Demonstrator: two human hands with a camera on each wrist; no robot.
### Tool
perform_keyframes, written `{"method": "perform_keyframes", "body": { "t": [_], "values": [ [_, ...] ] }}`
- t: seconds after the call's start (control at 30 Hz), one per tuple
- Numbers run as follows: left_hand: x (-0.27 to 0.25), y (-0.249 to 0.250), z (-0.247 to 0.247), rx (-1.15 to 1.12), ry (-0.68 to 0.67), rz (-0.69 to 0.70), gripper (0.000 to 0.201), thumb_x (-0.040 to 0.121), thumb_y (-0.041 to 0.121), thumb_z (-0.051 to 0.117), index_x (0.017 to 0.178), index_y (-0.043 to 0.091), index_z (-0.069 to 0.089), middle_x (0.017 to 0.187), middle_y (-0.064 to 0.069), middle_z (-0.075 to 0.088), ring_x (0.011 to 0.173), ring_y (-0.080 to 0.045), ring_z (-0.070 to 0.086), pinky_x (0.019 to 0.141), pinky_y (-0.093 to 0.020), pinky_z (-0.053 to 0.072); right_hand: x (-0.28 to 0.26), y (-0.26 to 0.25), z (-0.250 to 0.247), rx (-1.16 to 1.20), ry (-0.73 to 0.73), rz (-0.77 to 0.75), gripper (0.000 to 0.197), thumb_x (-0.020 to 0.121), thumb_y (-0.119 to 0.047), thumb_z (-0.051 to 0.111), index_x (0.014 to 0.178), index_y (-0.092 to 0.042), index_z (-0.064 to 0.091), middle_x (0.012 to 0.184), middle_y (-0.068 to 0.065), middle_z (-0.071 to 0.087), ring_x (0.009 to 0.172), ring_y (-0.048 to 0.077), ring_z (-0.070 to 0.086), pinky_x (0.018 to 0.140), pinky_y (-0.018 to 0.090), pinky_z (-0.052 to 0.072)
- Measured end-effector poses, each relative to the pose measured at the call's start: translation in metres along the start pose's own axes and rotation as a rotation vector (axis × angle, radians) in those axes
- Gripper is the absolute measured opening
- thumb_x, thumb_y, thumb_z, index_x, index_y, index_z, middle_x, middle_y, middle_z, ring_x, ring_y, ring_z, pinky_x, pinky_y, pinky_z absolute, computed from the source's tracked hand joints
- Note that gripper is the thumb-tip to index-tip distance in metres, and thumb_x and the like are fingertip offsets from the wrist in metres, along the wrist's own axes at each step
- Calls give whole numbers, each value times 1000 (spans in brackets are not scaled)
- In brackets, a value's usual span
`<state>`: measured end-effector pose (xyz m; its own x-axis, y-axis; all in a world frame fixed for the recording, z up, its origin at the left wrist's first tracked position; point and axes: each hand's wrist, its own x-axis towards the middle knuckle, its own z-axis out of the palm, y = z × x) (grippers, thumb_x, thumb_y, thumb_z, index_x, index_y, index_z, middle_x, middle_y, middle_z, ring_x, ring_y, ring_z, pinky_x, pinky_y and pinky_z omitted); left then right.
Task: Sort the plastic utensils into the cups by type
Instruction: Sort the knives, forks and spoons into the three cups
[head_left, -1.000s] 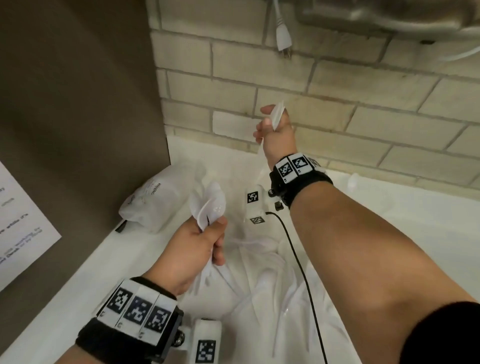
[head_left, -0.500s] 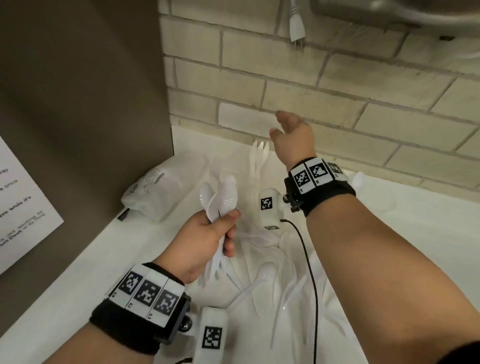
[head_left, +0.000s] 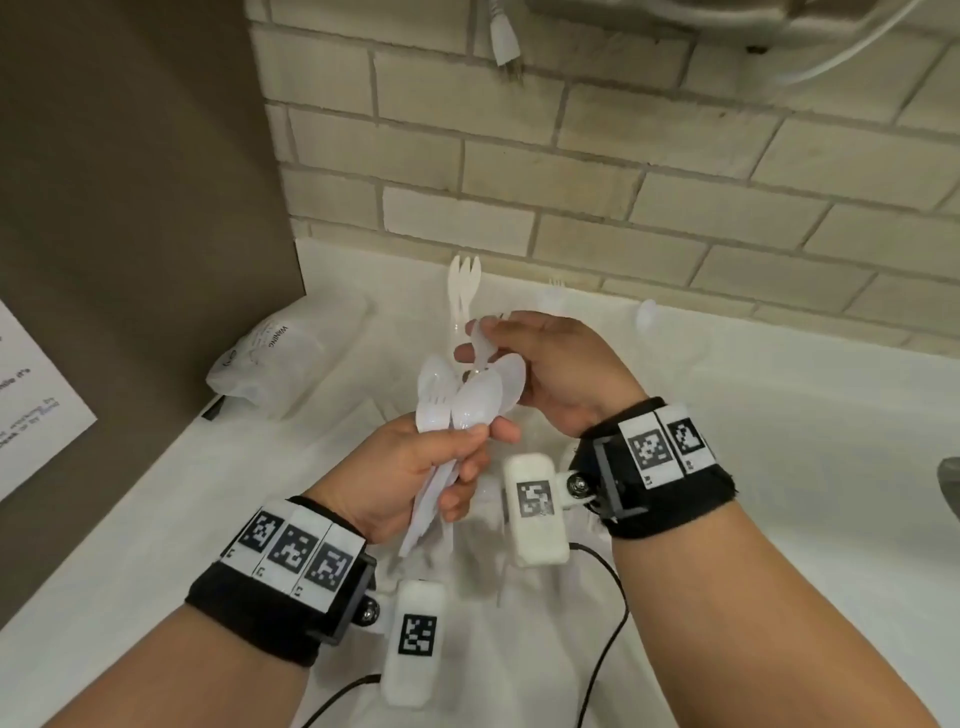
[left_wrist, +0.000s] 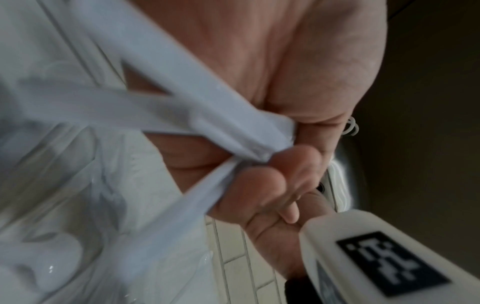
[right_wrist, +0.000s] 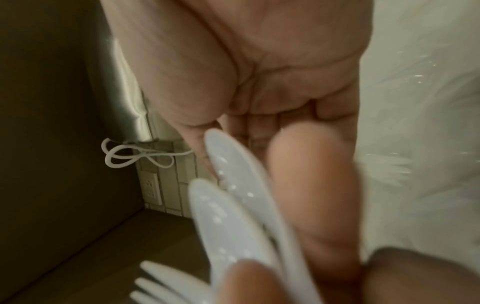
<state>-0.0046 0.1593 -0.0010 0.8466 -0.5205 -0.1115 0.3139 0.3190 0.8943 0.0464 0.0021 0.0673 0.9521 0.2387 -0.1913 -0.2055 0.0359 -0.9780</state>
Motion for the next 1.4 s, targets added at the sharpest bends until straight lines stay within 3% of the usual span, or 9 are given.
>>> {"method": "perform_keyframes", "body": {
  "t": [0.2, 0.3, 0.47, 0.77, 0.87, 1.03, 1.13, 1.3, 1.4],
  "values": [
    [5, -8, 11, 200, 164, -37, 26, 94, 22, 56, 108, 3, 65, 59, 1, 42, 41, -11, 34, 43, -22, 31, -7, -24, -1, 179, 276, -353, 13, 101, -15, 45, 101, -6, 54, 74, 13, 65, 68, 29, 67, 70, 37, 59],
    [9, -5, 15, 275, 306, -28, 20, 96, 23, 54, 90, 5, 58, 57, 2, 39, 42, -10, 34, 43, -23, 32, -15, -33, 0, 163, 261, -485, 8, 101, -14, 44, 101, -14, 53, 70, 5, 54, 52, 20, 59, 60, 38, 57],
    [14, 4, 18, 237, 389, 11, 26, 95, 23, 56, 71, 15, 49, 56, 1, 40, 40, -10, 32, 40, -22, 33, -22, -10, 4, -296, 105, -334, 23, 82, -5, 71, 100, -17, 63, 71, 3, 59, 48, 13, 46, 48, 27, 41],
    [17, -2, 19, 332, 385, 19, 33, 94, 24, 57, 66, 7, 54, 56, -4, 43, 39, -13, 36, 42, -25, 34, -20, 21, 14, -317, 142, -282, 15, 84, -3, 68, 79, -16, 63, 62, -5, 59, 39, -2, 49, 45, 15, 39],
    [18, -7, 18, 424, 391, 8, 33, 94, 28, 57, 87, -4, 60, 56, -3, 41, 39, -13, 34, 40, -24, 32, -17, 15, 9, -328, 248, -350, 17, 87, -9, 65, 80, -23, 58, 69, -8, 62, 51, -3, 52, 55, 20, 39],
    [20, -8, 21, 391, 327, -15, 23, 98, 29, 50, 92, 11, 63, 54, 5, 36, 40, -10, 28, 42, -23, 25, -20, 12, 9, -119, 136, -377, 8, 95, -8, 54, 99, -15, 50, 92, 9, 73, 84, 17, 70, 61, 25, 48],
    [22, -7, 24, 377, 324, -22, 22, 97, 28, 50, 86, 10, 60, 53, 5, 34, 40, -10, 27, 42, -23, 23, -22, 13, 5, -45, 62, -339, 25, 91, 1, 58, 110, -14, 52, 89, 11, 67, 84, 25, 69, 77, 43, 56],
    [26, -10, 22, 426, 385, 5, 28, 94, 10, 49, 66, 14, 45, 49, 1, 33, 40, -12, 28, 42, -22, 23, -24, 18, 7, -17, -32, -202, 17, 96, 3, 48, 95, -12, 56, 79, 9, 64, 73, 22, 67, 71, 36, 57],
    [27, -13, 18, 422, 387, -22, 23, 94, 18, 55, 72, 12, 56, 51, -1, 37, 41, -13, 31, 42, -23, 25, -19, 6, 4, 89, 51, -224, 17, 99, 3, 37, 99, -9, 49, 72, 9, 56, 63, 24, 63, 69, 39, 57]
  ]
}}
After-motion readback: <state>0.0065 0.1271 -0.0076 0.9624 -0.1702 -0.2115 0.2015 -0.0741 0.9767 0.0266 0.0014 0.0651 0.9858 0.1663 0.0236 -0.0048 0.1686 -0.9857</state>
